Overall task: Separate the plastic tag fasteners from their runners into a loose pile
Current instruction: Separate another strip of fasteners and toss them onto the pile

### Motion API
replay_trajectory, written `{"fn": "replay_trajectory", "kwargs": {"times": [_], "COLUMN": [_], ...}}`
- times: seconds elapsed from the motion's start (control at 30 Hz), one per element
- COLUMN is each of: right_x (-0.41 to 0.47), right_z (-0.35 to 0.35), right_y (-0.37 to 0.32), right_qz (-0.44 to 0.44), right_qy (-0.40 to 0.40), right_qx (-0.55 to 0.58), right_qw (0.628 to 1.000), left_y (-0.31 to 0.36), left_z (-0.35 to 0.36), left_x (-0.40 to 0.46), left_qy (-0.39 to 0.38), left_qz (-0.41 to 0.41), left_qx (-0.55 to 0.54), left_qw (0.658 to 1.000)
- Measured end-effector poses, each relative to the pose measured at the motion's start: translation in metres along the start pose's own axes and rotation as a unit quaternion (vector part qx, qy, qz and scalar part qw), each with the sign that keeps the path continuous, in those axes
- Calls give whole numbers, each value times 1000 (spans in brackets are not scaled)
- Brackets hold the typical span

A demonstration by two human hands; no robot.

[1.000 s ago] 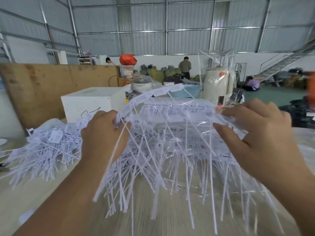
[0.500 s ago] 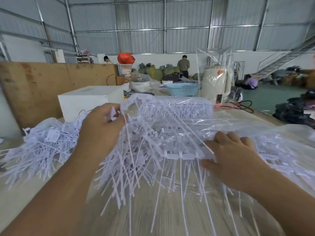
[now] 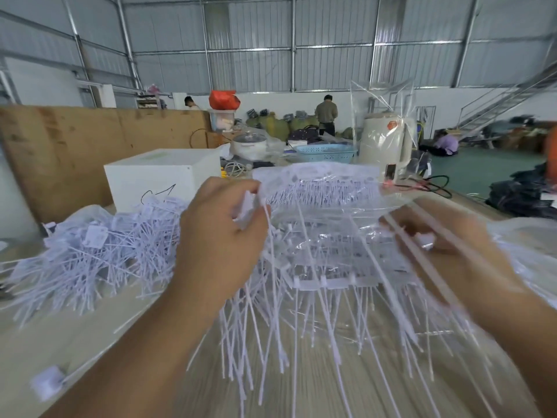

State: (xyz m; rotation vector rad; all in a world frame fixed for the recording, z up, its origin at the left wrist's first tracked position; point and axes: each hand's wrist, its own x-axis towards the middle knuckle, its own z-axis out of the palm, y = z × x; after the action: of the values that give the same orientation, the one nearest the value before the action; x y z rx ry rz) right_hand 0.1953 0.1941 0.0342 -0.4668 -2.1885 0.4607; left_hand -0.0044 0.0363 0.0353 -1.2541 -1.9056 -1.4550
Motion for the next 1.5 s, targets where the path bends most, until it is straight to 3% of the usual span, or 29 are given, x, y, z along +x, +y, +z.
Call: {"fn": "replay_trajectory", "kwargs": {"times": [0.1,0.2,0.27,0.33,0.47,0.53,0.73,0.83,0.93,1.1,1.2,1.3,1.5], "right_x": [6,4,-4,-9,-14,-15,-7,-2,2,4,6,11,14], "right_z": [-17,-26,-20,-5,34,45,42,29,18,14,12,1,-26], "right_y": [8,-1,-20,-37,-33,-27,-22,-21,-21,-22,-24,-24,-28], "right_qz": [-4,-57,-105,-127,-131,-106,-87,-71,-44,-37,-44,-41,-41], "right_qy": [205,238,165,42,-152,-186,-118,-44,-2,-14,-35,-27,-26], "right_qx": [61,51,67,59,-78,-90,-23,15,54,-18,-78,-99,-134], "right_qw": [977,968,978,989,976,973,989,996,998,999,995,994,990], "left_y": [4,4,6,11,20,24,30,32,27,8,7,8,14], "left_z": [6,11,14,19,28,31,19,1,-11,-11,-11,-13,-3], "left_x": [-6,-10,-14,-16,-24,-27,-20,-10,1,12,16,19,12], "left_qy": [-52,-94,-120,-145,-163,-160,-106,-7,69,41,40,24,-82], "left_qz": [47,92,100,102,133,146,170,96,-27,-220,-243,-244,-253], "left_qx": [106,223,256,274,262,233,37,-59,-112,-232,-392,-483,-449], "left_qw": [992,966,954,945,942,948,979,994,991,947,886,840,853]}}
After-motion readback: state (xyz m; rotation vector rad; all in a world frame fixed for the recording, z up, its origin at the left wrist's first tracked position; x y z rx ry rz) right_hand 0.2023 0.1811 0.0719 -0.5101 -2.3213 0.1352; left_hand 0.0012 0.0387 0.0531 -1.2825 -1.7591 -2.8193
